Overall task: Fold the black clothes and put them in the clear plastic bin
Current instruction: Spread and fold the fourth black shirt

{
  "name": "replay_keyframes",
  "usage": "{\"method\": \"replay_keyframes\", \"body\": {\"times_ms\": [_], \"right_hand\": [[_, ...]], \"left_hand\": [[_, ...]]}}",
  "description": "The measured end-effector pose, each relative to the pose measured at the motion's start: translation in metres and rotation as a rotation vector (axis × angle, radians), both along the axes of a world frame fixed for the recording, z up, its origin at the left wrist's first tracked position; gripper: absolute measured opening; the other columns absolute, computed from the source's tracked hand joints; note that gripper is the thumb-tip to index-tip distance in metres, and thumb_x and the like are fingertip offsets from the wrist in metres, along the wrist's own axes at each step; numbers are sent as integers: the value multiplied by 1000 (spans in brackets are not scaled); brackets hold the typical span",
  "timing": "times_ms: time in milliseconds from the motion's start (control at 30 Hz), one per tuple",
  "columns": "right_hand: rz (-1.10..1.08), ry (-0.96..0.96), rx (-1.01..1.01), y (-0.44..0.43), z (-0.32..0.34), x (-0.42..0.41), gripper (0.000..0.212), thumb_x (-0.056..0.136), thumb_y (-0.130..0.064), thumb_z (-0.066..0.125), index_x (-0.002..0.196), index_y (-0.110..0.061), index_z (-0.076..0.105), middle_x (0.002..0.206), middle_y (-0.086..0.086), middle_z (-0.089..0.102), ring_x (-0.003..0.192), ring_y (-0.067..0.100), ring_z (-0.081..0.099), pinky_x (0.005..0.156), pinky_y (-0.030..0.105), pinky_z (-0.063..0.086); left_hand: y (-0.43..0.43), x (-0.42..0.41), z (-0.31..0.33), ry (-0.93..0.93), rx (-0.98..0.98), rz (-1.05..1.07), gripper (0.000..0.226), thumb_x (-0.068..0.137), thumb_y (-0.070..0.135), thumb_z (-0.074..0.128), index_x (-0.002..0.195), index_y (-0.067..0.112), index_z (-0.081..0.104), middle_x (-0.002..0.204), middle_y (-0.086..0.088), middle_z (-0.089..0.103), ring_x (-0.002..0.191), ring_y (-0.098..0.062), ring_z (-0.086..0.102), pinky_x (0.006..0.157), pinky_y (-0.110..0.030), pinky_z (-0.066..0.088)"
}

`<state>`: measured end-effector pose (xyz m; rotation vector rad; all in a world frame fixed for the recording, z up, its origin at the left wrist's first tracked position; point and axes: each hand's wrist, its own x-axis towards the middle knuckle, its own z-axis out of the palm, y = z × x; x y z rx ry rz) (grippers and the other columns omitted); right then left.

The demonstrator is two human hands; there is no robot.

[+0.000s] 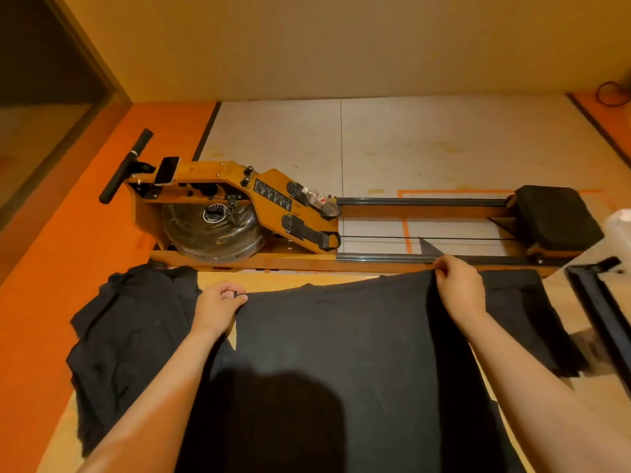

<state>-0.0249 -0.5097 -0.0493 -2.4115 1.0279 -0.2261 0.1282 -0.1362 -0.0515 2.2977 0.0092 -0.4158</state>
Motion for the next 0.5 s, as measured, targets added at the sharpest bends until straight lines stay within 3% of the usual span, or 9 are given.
{"method": "replay_keyframes", "body": {"times_ms": [133, 233, 400, 500], "right_hand": [[14, -10, -39, -1, -5, 5, 19, 94, -2, 50, 106, -5, 64, 105, 15, 65, 97, 35, 60, 76, 40, 47], [122, -46, -119, 4, -4, 1, 25, 91, -2, 57, 115, 1, 61, 115, 21, 60, 111, 36, 52, 92, 44, 44], [384, -27, -218, 65, 9, -39, 44, 89, -16, 63, 132, -7, 56, 142, 13, 49, 135, 30, 41, 114, 41, 29], [530, 32, -277, 109, 4, -80, 46, 95, -30, 48, 139, -15, 50, 149, 6, 43, 142, 25, 33, 114, 38, 21]], "left_hand": [[-4, 1, -3, -50, -8, 25, 11, 87, 6, 68, 97, 10, 68, 96, -2, 64, 99, -20, 58, 87, -29, 41], [-7, -6, 1, -44, -8, 36, 33, 87, 11, 69, 119, 8, 59, 106, -5, 61, 108, -28, 58, 92, -32, 43], [-20, -70, 8, -321, 203, -251, 61, 90, 27, 67, 142, 12, 42, 143, -7, 44, 134, -24, 37, 112, -41, 30], [-27, -135, -1, -403, 278, -439, 65, 94, 34, 58, 150, 14, 32, 156, -5, 30, 146, -22, 22, 118, -38, 19]]}}
